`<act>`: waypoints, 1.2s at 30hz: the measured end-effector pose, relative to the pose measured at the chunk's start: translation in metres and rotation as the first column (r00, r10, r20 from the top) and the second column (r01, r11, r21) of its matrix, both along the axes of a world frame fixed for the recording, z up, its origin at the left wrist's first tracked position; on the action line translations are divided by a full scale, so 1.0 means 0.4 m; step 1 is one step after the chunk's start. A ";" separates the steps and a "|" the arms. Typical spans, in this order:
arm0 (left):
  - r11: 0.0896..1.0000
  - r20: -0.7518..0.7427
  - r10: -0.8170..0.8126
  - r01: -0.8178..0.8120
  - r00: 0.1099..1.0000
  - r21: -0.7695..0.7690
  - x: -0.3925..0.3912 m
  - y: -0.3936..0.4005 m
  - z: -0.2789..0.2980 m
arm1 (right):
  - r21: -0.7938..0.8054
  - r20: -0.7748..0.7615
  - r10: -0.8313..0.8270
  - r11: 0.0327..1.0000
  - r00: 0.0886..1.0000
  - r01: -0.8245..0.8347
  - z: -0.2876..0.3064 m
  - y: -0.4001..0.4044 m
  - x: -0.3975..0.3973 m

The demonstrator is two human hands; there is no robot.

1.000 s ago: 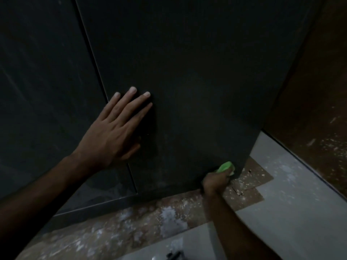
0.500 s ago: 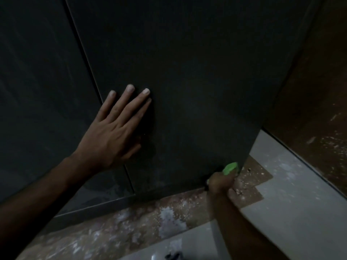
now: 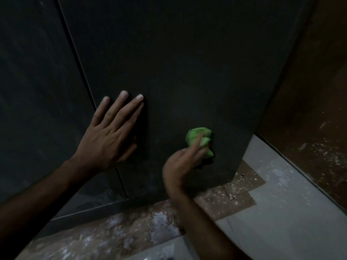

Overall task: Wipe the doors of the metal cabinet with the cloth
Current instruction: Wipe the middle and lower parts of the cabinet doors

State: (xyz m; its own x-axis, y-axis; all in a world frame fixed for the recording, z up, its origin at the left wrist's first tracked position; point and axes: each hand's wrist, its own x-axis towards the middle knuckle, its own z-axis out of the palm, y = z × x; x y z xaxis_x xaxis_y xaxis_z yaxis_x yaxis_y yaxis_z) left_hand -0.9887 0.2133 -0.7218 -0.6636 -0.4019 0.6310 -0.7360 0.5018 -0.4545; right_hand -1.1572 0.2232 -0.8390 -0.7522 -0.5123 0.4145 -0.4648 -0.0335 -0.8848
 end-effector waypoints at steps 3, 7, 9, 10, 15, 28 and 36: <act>0.997 -0.114 -0.069 0.065 0.991 -0.038 -0.002 0.002 0.000 | 0.211 -0.447 0.273 0.958 0.852 -0.196 -0.146 0.082 0.010; 0.990 -0.184 -0.126 0.114 0.975 -0.078 0.030 0.014 0.018 | 0.208 -0.091 0.161 0.968 0.983 -0.139 -0.131 0.065 -0.080; 0.994 -0.177 -0.084 0.071 0.981 -0.081 0.063 0.021 0.025 | -0.035 0.058 0.108 0.994 0.992 -0.106 -0.039 0.008 -0.070; 0.996 -0.168 -0.061 0.049 0.984 -0.077 0.080 0.024 0.028 | -0.110 -0.019 0.103 0.988 0.995 -0.104 0.002 -0.008 -0.048; 0.997 -0.127 -0.045 0.036 0.991 -0.072 0.114 0.028 0.050 | 0.154 -0.851 0.265 0.951 0.453 -0.267 -0.095 0.043 -0.013; 0.994 -0.138 -0.097 0.104 0.986 0.044 0.131 0.046 0.079 | 0.033 -0.872 0.221 0.917 0.437 -0.397 0.050 0.022 0.097; 0.960 -0.231 -0.189 0.229 0.955 0.161 0.167 0.039 0.089 | 0.314 -0.821 0.451 0.869 0.350 -0.382 -0.078 0.098 0.062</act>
State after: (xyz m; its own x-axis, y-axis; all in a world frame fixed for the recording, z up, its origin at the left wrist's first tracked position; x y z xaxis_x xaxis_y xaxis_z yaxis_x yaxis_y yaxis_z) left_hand -0.9219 0.2289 -0.6864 -0.6048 -0.3909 0.6939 -0.6747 0.7143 -0.1857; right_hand -1.1324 0.2625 -0.8701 0.2866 -0.6999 0.6543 -0.9066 -0.4188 -0.0509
